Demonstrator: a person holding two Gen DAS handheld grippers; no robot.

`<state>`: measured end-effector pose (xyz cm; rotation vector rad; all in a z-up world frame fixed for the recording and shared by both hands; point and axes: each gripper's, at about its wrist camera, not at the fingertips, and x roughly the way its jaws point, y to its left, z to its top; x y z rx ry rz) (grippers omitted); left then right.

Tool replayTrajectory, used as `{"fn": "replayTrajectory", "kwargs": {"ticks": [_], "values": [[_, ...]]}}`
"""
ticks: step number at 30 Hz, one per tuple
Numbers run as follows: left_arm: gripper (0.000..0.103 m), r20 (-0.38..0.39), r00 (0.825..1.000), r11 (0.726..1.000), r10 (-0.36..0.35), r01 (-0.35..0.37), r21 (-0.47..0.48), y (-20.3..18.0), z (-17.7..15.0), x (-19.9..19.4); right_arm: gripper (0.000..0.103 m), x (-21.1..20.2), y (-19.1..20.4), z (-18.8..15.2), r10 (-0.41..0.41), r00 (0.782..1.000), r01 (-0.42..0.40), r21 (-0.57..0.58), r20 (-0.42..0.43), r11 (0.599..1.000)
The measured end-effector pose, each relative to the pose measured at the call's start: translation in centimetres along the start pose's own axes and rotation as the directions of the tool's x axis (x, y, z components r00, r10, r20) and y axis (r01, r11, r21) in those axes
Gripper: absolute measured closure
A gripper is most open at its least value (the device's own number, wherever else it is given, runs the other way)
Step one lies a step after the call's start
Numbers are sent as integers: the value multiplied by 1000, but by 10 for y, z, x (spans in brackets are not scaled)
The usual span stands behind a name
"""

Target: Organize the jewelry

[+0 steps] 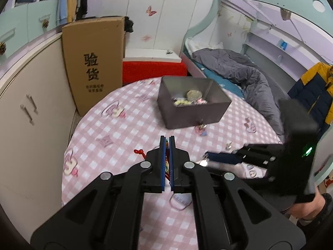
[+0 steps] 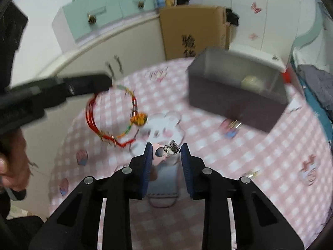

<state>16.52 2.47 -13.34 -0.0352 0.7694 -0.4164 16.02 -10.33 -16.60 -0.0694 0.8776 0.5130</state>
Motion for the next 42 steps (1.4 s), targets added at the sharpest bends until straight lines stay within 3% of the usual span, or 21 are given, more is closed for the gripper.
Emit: {"fn": "replayTrajectory", "kwargs": {"ticks": [7, 11, 15, 21, 25, 27, 28, 29, 32, 34, 37, 39, 40, 41, 42], "values": [[100, 94, 994, 995, -53, 45, 84, -24, 66, -7, 77, -66, -48, 72, -35, 984, 26, 55, 175, 998], [100, 122, 989, 993, -84, 73, 93, -30, 105, 2, 77, -81, -72, 104, -44, 978, 26, 90, 204, 996], [100, 117, 986, 990, -121, 111, 89, -35, 136, 15, 77, -77, -93, 120, -31, 983, 6, 141, 182, 990], [100, 87, 990, 991, -112, 105, 87, -37, 144, 30, 77, -57, -107, 123, -37, 991, 13, 188, 128, 982], [97, 67, 996, 993, -62, 55, 102, -29, 112, 26, 77, -59, -103, 111, -24, 991, -2, 192, 131, 981], [63, 18, 1000, 996, 3, -5, 86, -15, 82, 32, 77, -59, -101, 105, -20, 991, -6, 194, 131, 981], [15, 15, 1000, 997, 17, -18, 70, -9, 72, 33, 77, -58, -101, 101, -17, 991, -9, 197, 130, 980], [6, 39, 999, 999, 33, -34, 33, 0, 55, 32, 77, -57, -100, 102, -17, 992, -9, 196, 128, 980], [6, -49, 996, 997, 72, -73, -19, 17, 28, 51, 77, -55, -98, 98, -8, 992, -17, 200, 126, 980], [6, -71, 988, 991, 135, -136, -8, 23, 17, 64, 77, -55, -96, 97, -4, 992, -23, 203, 129, 979], [6, -129, 977, 985, 172, -171, 23, 27, 3, 88, 77, -58, -94, 96, -6, 991, -22, 203, 133, 979], [18, -174, 963, 979, 205, -200, 45, 29, -4, 105, 77, -59, -95, 95, -10, 991, -18, 206, 133, 978], [33, -211, 954, 977, 211, -205, 51, 31, -8, 115, 77, -60, -96, 95, -12, 991, -16, 208, 133, 978], [42, -174, 961, 977, 214, -207, 53, 31, -10, 113, 77, -60, -96, 94, -15, 991, -14, 210, 133, 978], [44, -178, 960, 976, 215, -207, 62, 30, -9, 115, 77, -60, -97, 94, -16, 991, -12, 212, 132, 977]]}}
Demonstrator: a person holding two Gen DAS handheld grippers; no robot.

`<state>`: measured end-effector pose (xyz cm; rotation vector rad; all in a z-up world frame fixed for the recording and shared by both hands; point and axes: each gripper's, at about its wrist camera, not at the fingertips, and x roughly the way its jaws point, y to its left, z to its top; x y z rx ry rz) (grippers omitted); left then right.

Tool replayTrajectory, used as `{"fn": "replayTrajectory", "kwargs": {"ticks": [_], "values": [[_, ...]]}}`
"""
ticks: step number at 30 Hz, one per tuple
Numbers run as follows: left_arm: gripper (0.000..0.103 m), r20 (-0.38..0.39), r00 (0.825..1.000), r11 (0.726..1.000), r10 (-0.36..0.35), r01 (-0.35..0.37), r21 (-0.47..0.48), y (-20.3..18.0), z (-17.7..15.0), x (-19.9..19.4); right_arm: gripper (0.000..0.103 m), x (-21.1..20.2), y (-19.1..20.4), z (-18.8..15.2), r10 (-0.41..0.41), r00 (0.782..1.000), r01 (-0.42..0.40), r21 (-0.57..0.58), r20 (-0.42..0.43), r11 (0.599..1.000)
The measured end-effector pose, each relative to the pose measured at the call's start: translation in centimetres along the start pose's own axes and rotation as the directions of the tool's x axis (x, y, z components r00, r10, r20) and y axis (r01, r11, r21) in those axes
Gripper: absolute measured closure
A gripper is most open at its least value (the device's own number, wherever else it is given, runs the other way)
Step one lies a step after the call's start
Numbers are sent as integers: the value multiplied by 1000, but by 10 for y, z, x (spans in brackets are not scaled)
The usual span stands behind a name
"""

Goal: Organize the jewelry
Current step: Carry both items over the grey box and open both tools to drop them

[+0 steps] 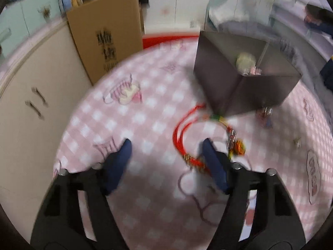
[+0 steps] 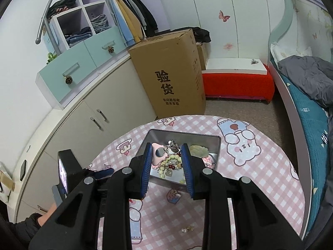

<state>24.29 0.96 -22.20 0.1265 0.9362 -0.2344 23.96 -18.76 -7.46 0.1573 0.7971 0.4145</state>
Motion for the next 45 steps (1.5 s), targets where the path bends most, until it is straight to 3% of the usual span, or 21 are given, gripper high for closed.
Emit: {"fn": "replayTrajectory", "kwargs": {"ticks": [1, 2, 7, 14, 23, 30, 36, 38, 39, 40, 41, 42, 43, 44, 45], "values": [[69, -5, 1000, 1000, -16, 16, 10, -2, 2, -3, 77, 0, 0, -1, -1, 1000, 1, 0, -1, 1000], [101, -18, 999, 999, -30, 30, 14, -3, 4, -6, 77, 0, 0, -1, -3, 1000, 3, 1, -2, 1000], [100, 46, 995, 996, -87, 87, 14, -4, 14, -37, 77, -3, 0, 0, 2, 1000, -1, -3, 8, 1000], [100, 177, 977, 993, -117, 111, 43, -6, 41, -95, 77, -10, 3, 5, 10, 999, -10, -8, 32, 1000], [100, 317, 930, 982, -189, 175, 73, -12, 88, -152, 77, -23, 5, 20, 9, 998, -8, -19, 68, 1000], [100, 339, 914, 975, -223, 203, 93, -25, 125, -152, 77, -21, 2, 29, -1, 998, 2, -14, 62, 1000], [99, 268, 934, 971, -238, 233, 51, -33, 143, -120, 76, -2, -4, 30, 5, 1000, -5, 7, 7, 1000], [99, 222, 946, 971, -237, 238, 22, -31, 146, -102, 71, 7, -7, 29, -10, 1000, 11, 20, -21, 1000], [99, 205, 951, 973, -230, 232, 15, -32, 147, -97, 63, 8, -9, 29, -19, 1000, 20, 30, -25, 999], [99, 182, 959, 975, -219, 222, 2, -31, 148, -90, 37, 8, -11, 28, -28, 999, 29, 42, -21, 999], [97, 161, 963, 975, -218, 222, -7, -30, 148, -85, 17, 7, -14, 28, -41, 999, 41, 61, -8, 997], [95, 150, 964, 974, -220, 225, -14, -29, 146, -84, 12, 4, -18, 27, -50, 999, 49, 80, 12, 996], [77, 140, 967, 976, -213, 218, -21, -28, 145, -82, 9, 1, -22, 26, -50, 998, 47, 100, 29, 994], [29, 140, 972, 980, -190, 195, -27, -27, 145, -83, 8, 0, -25, 26, -50, 998, 46, 114, 34, 992], [9, 160, 974, 985, -159, 167, -38, -25, 143, -87, 8, -2, -29, 26, -57, 998, 52, 130, 38, 990]]}}
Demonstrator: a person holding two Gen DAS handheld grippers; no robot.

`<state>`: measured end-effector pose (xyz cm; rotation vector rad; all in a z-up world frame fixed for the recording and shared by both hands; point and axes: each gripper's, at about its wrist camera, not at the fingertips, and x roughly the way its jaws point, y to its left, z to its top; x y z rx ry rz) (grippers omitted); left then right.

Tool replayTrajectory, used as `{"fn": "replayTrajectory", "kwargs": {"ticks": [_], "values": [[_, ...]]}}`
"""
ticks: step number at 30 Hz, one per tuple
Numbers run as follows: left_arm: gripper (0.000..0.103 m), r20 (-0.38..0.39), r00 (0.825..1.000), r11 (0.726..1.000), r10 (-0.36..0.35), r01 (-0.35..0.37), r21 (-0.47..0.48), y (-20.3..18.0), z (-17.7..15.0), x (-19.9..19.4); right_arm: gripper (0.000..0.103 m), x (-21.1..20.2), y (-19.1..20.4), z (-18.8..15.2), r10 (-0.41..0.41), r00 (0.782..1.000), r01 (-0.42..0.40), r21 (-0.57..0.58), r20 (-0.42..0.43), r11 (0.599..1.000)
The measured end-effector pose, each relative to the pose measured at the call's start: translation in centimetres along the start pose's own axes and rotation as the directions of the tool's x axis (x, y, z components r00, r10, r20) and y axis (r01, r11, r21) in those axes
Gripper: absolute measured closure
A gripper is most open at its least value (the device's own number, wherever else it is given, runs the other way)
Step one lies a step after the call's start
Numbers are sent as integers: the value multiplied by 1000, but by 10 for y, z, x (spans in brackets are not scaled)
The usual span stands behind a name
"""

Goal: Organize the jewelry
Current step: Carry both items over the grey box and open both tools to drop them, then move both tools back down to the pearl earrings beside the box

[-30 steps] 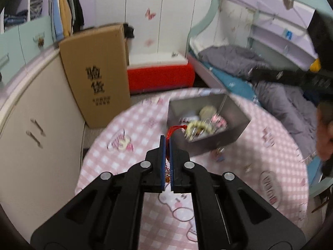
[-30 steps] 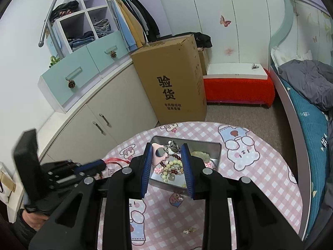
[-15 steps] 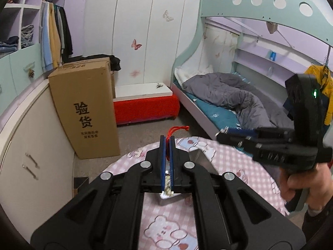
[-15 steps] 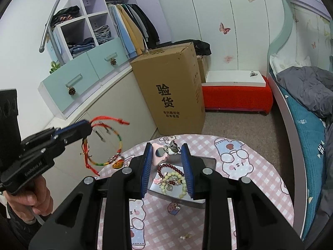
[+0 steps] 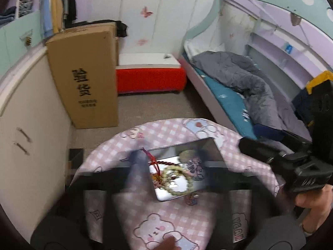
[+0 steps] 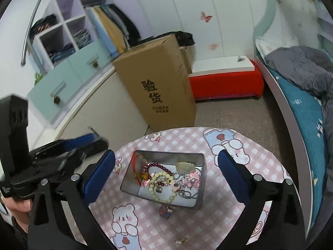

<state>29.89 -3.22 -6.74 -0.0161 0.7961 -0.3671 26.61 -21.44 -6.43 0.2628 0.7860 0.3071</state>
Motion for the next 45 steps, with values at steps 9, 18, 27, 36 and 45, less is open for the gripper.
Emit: {"fn": "replayTrajectory", "kwargs": {"ticks": [9, 18, 27, 36, 45], "values": [[6, 109, 993, 997, 44, -50, 52, -7, 0, -30, 8, -15, -5, 1, -10, 999, 9, 23, 40, 1000], [6, 216, 975, 997, 59, -68, 35, -4, -35, -64, 8, -42, 0, -19, -70, 994, 72, -18, 89, 997], [6, 247, 963, 991, 109, -124, 43, -13, -93, -64, 8, -42, 5, -84, -184, 982, 186, -94, 37, 978], [6, 115, 985, 991, 126, -130, 28, -13, -128, -38, 11, 3, -2, -152, -209, 972, 201, -87, -107, 976], [6, 61, 991, 993, 120, -121, 13, -20, -138, -13, 57, 30, 6, -171, -195, 968, 177, -119, -159, 977]]}}
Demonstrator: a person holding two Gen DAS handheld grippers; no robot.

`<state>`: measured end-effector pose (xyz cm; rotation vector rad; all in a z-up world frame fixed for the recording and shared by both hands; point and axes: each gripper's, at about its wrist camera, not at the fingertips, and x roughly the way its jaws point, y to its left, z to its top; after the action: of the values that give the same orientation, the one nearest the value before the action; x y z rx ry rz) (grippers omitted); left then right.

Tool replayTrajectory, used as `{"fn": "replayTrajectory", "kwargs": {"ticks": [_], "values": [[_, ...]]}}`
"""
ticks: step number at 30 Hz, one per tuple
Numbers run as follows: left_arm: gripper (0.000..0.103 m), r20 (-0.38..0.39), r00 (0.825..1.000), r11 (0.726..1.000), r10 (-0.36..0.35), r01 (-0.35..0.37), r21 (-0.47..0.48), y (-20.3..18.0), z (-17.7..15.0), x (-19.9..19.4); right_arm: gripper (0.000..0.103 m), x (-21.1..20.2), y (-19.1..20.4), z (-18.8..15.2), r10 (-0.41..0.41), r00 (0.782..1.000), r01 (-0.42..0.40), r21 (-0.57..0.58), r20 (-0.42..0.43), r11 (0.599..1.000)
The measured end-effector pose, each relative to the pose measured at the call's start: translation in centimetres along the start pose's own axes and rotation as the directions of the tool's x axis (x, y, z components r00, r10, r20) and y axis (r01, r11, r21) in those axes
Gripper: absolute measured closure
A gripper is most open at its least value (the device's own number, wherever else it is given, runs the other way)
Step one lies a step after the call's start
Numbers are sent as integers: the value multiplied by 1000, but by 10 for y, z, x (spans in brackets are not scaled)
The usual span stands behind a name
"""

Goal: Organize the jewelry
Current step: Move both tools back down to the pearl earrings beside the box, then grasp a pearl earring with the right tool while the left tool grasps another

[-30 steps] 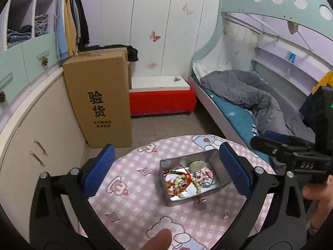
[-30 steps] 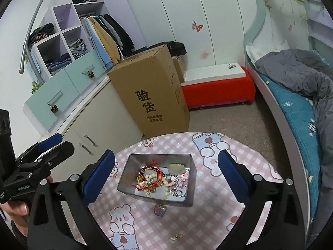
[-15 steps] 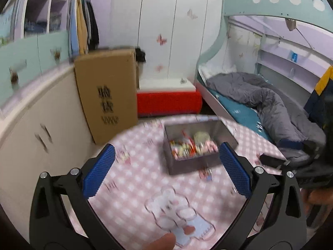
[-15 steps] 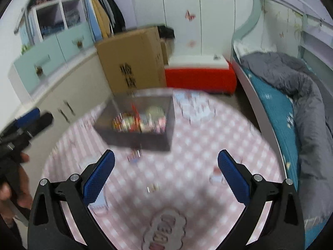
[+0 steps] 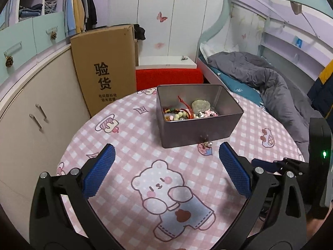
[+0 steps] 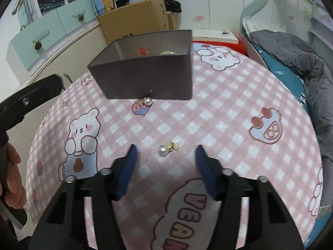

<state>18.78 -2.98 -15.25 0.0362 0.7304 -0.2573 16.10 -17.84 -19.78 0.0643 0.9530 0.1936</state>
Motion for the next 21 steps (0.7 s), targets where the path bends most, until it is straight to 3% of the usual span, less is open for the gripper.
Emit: {"fn": "replayTrajectory", "kwargs": {"ticks": [3, 5, 6, 13, 21], "values": [[6, -20, 1000, 1000, 9, -9, 18, -6, -2, 10, 72, 2, 7, -4, -37, 999, 39, -54, 24, 998], [6, -31, 999, 999, 16, -15, 30, -13, -2, 17, 89, 1, 6, -5, -33, 999, 35, -53, 29, 998], [6, -37, 999, 999, 20, -18, 37, -15, -2, 20, 92, 1, 3, -5, -24, 999, 26, -45, 30, 999], [6, -89, 995, 999, 40, -37, 36, -33, 0, 51, 93, -5, -15, -6, -3, 999, 3, -7, 49, 1000], [6, -158, 981, 993, 116, -114, 21, -53, -5, 91, 93, -9, -27, -1, 17, 998, -16, -5, 58, 1000]]}}
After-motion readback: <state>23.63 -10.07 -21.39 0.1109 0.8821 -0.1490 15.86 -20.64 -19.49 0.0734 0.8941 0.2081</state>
